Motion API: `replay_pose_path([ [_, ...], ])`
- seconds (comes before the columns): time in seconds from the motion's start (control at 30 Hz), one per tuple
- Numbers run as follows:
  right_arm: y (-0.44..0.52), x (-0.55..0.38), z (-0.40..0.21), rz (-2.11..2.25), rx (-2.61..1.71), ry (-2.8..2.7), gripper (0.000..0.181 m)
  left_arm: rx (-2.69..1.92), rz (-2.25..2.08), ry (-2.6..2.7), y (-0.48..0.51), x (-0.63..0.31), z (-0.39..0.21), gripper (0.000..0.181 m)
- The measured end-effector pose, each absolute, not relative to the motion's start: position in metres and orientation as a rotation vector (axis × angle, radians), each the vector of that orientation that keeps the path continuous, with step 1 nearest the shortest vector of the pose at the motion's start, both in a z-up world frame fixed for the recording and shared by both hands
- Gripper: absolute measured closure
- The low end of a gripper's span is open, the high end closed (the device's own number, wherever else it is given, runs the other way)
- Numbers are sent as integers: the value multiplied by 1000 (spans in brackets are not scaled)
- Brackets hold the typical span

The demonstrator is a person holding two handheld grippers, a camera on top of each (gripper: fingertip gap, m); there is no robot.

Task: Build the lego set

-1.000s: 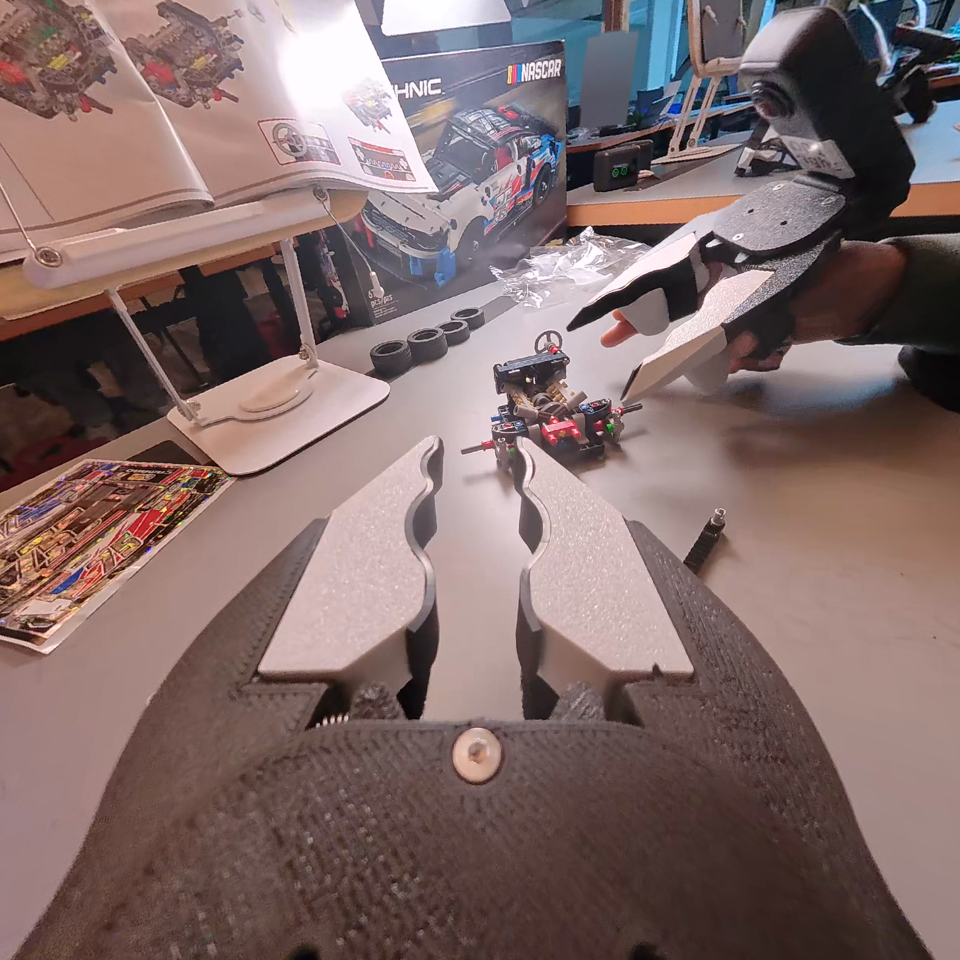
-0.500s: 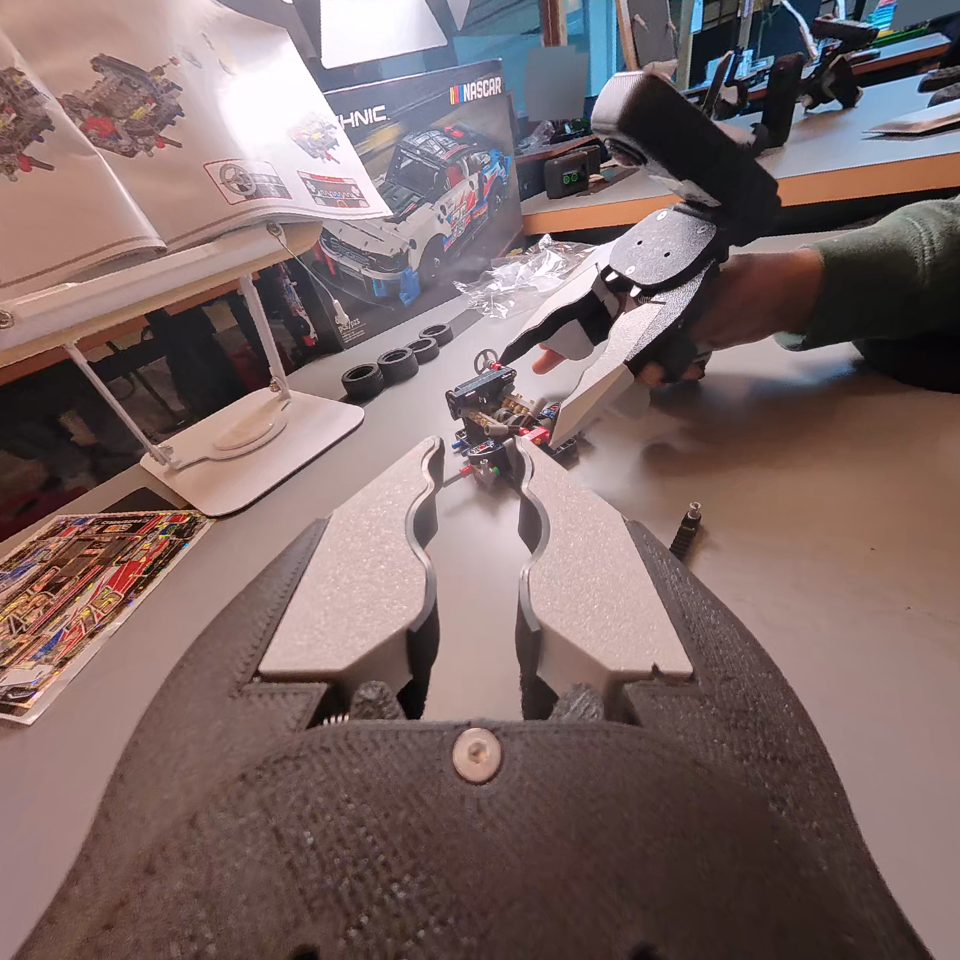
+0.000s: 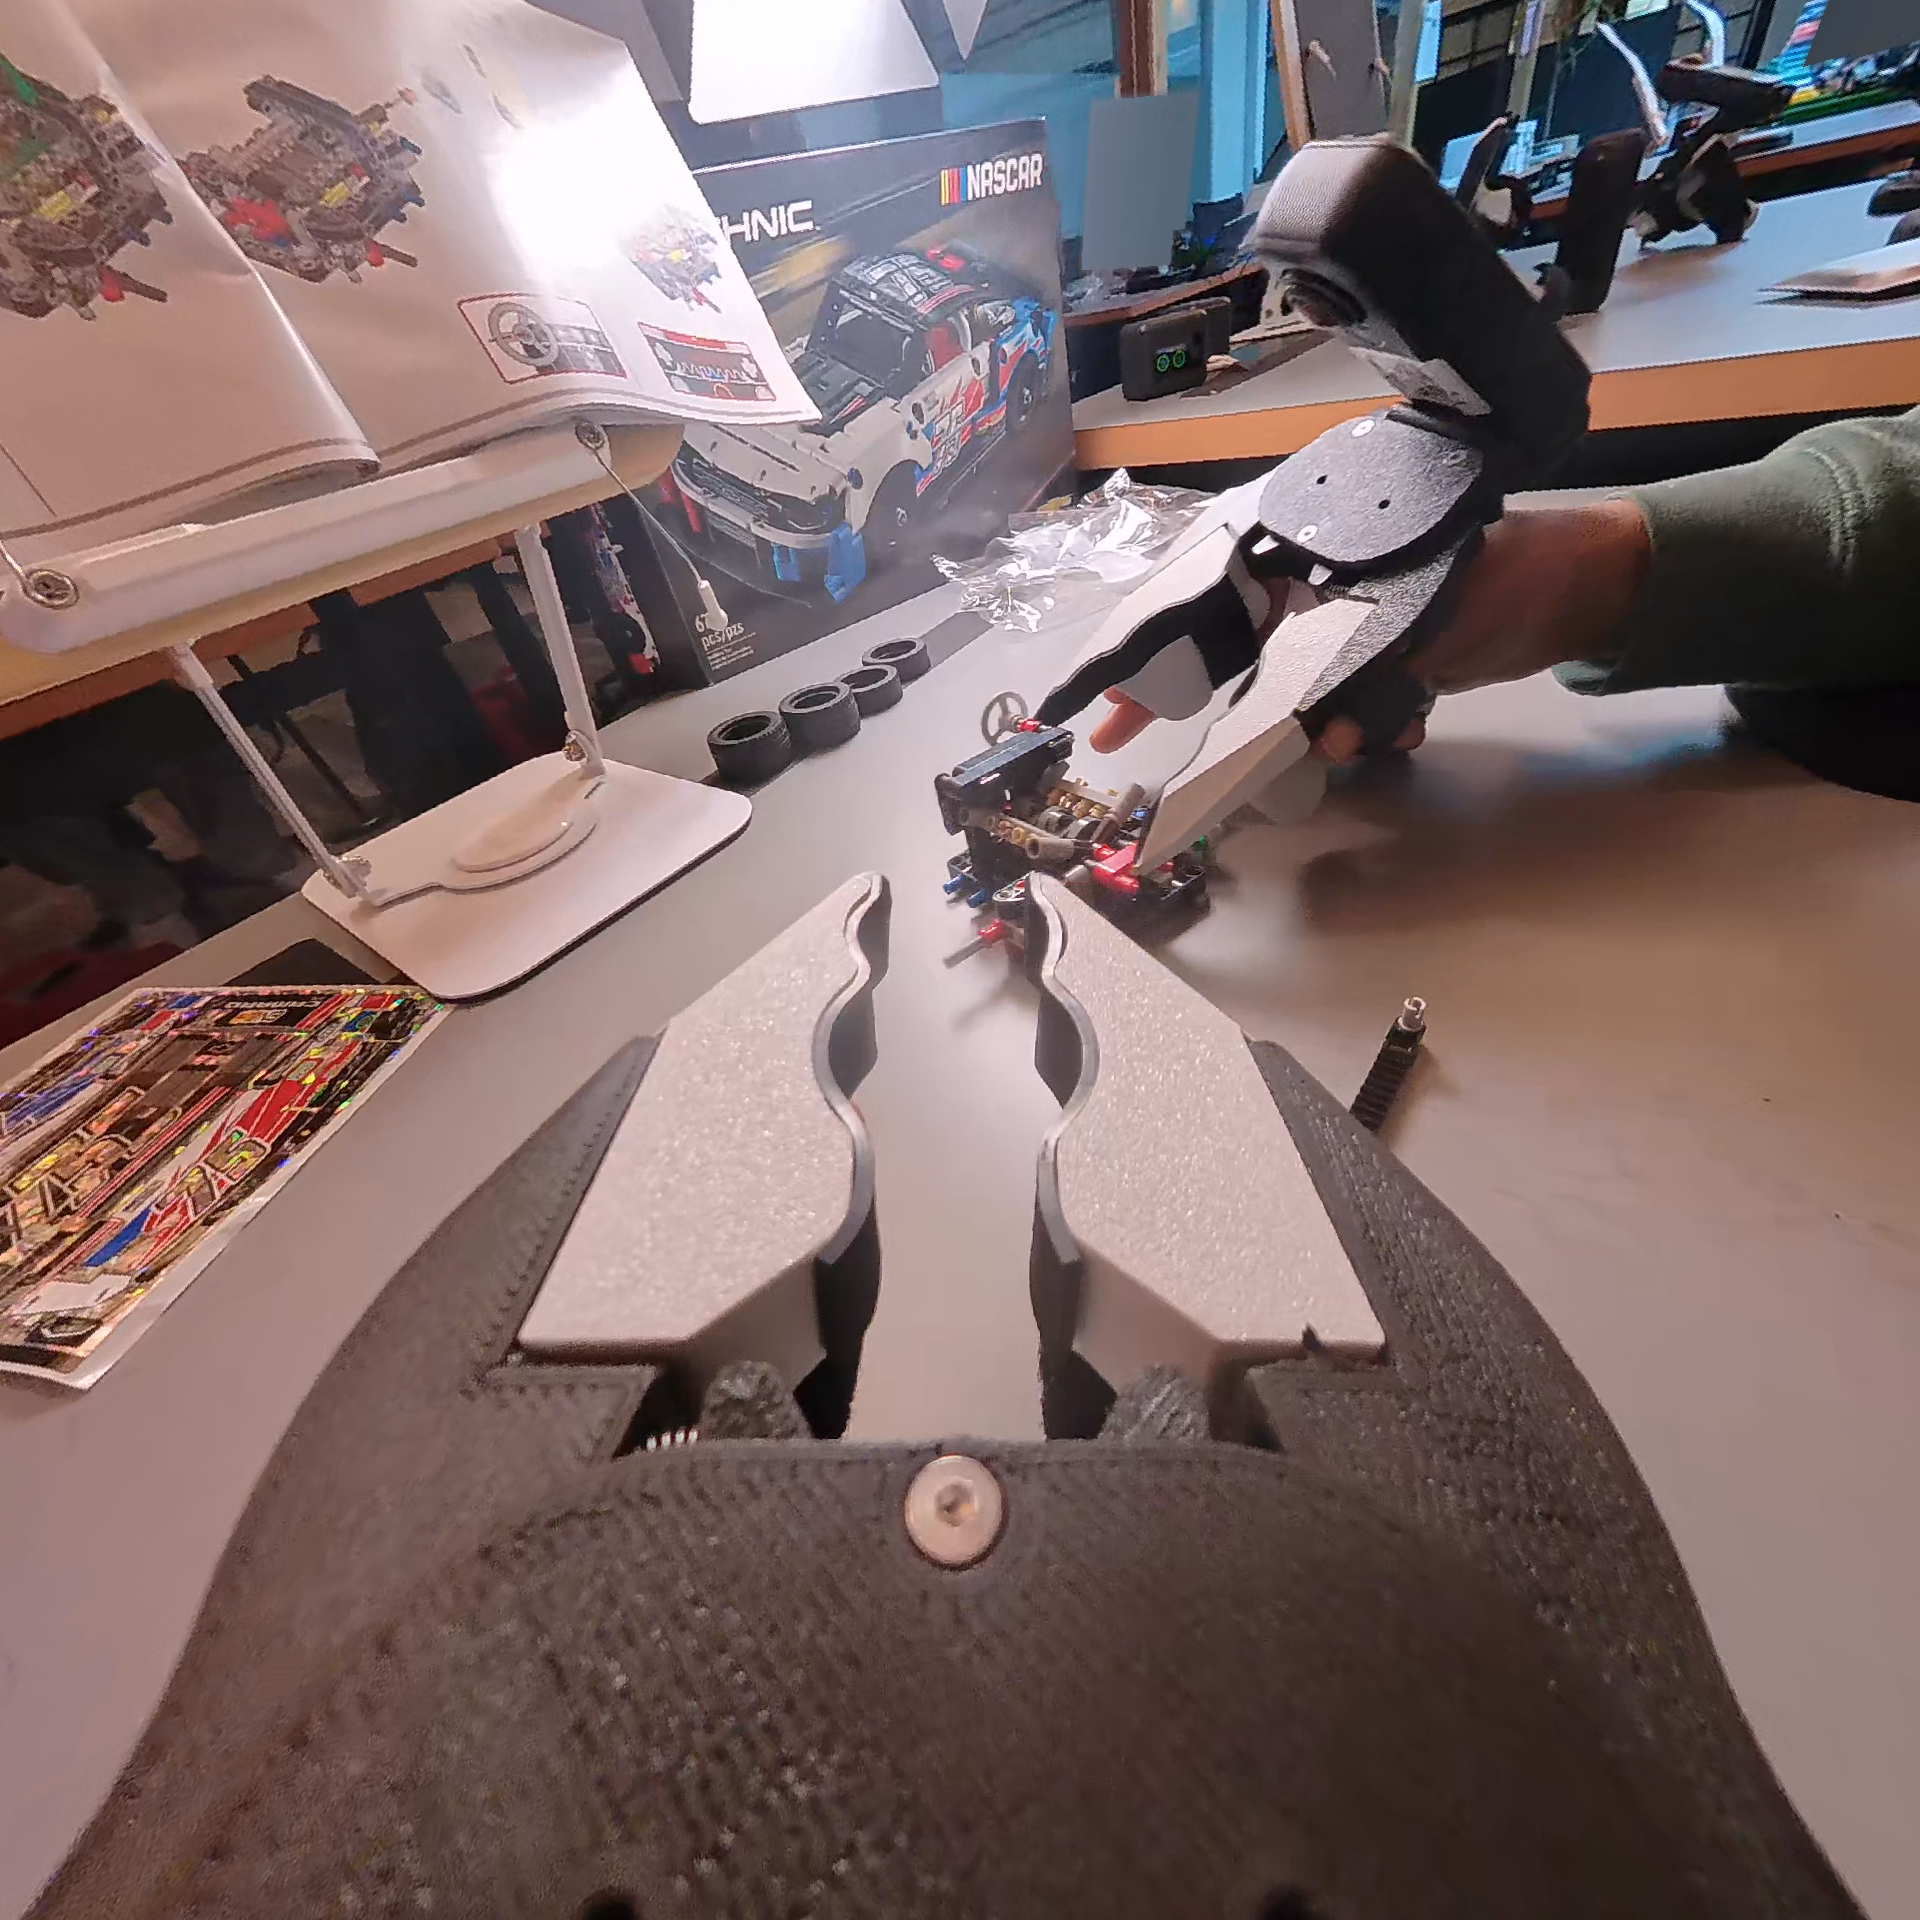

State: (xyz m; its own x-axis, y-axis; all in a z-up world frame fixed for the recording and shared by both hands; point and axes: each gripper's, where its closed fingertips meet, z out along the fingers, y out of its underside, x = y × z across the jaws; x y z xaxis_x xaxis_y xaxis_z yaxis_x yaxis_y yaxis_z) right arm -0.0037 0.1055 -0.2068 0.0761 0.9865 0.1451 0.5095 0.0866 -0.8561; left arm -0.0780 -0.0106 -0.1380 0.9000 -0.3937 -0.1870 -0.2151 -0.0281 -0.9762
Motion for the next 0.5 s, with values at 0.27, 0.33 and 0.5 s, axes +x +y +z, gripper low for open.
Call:
replay_pose_path([
  [0.27,93,11,-206,750,-1526,-1565,94,-1624,-102,491,-9,-81,-143,158],
  [0.33,88,13,-206,748,-1522,-1573,94,-1628,-84,496,-9,-81,-144,158],
  [0.5,71,14,-205,745,-1465,-1630,94,-1631,-38,510,-9,-81,-146,158],
])
